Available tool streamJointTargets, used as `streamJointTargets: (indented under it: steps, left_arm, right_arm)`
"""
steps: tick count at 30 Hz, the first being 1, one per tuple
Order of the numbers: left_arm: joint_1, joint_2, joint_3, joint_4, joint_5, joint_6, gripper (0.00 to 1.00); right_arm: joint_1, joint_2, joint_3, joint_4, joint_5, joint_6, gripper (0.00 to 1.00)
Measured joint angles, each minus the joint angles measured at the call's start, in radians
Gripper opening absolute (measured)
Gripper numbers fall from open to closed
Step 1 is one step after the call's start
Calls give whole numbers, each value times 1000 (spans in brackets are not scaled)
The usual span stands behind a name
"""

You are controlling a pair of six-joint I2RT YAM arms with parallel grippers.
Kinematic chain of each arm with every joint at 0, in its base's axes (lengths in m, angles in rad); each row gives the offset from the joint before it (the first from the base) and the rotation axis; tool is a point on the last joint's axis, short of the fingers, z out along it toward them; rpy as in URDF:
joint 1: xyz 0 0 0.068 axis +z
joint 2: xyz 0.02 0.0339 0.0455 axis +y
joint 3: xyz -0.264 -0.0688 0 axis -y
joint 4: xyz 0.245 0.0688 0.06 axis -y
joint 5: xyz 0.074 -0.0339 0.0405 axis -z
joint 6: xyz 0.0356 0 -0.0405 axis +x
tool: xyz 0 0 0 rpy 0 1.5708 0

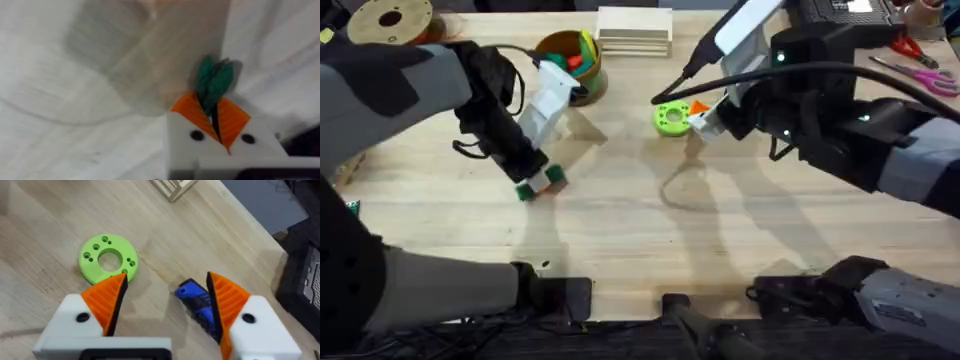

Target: Pick up the gripper from the table and insert it into the empty holder that is missing its gripper. Then pick up a screw, insert it into the mounting hole, and use the screwdriver to tighten it. Finally, clean up the table by picking up the vegetable and placing it into the bucket.

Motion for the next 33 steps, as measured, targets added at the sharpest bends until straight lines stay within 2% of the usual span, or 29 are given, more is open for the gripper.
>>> streamJointTargets:
  steps: [4, 8, 10, 14, 17, 21, 22, 25, 29, 33]
  left_arm:
    - [0, 3, 64, -146, 0, -18, 17]
    - [0, 3, 206, -267, 1, -25, 16]
    - [0, 3, 284, -297, 2, -31, 16]
    - [0, 3, 415, -284, 12, -51, 16]
    - [0, 3, 472, -208, 42, -58, 16]
    - [0, 3, 486, -56, 114, -62, 14]
    - [0, 4, 486, 61, 194, -64, 14]
    - [0, 10, 486, 164, 272, -67, 13]
    - [0, 40, 486, 271, 333, -105, 12]
    - [-2, 85, 486, 309, 354, -140, 11]
  right_arm:
    - [0, 0, 0, 0, 0, 0, 926]
    - [0, 0, 0, 0, 0, 0, 926]
    - [0, 0, 0, 0, 0, 0, 926]
    - [0, 0, 0, 0, 0, 0, 926]
    - [0, 0, 0, 0, 0, 0, 927]
    - [0, 0, 0, 0, 0, 0, 926]
    - [0, 0, 0, 0, 0, 0, 926]
    - [0, 0, 0, 0, 0, 0, 926]
    - [0, 0, 0, 0, 0, 0, 926]
    - [0, 0, 0, 0, 0, 0, 926]
